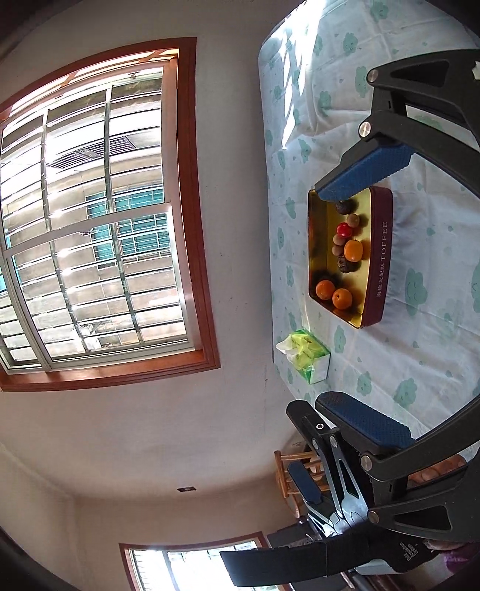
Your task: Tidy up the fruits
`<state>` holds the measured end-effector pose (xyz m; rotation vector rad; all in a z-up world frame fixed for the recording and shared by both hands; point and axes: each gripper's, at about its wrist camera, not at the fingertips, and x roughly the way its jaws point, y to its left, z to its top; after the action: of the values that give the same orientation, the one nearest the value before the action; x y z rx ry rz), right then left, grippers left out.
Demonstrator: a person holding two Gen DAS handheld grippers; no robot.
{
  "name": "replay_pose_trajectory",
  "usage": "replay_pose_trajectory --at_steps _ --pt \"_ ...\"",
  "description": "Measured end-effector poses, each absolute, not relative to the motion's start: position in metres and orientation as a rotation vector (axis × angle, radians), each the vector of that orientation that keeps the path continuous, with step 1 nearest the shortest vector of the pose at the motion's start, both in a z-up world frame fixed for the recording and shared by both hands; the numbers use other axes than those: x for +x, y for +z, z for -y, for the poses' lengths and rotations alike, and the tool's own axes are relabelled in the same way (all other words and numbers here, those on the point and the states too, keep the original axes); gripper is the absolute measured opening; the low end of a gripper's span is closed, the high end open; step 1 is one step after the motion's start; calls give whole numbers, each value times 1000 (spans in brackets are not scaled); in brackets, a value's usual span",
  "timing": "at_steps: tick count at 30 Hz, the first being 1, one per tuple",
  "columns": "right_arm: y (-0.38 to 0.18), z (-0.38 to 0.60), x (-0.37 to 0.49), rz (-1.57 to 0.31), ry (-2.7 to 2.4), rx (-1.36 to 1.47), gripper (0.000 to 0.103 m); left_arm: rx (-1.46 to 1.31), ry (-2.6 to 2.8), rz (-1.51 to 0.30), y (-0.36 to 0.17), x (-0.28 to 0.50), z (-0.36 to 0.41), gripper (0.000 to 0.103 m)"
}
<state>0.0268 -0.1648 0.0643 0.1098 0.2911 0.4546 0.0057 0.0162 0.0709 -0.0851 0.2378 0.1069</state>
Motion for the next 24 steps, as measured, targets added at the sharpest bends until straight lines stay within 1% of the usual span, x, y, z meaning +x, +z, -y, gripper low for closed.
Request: replay_pose_trajectory --at_steps 24 --pt "67 152 18 -272 482 56 103 -96 118 -226 70 -2 -20 103"
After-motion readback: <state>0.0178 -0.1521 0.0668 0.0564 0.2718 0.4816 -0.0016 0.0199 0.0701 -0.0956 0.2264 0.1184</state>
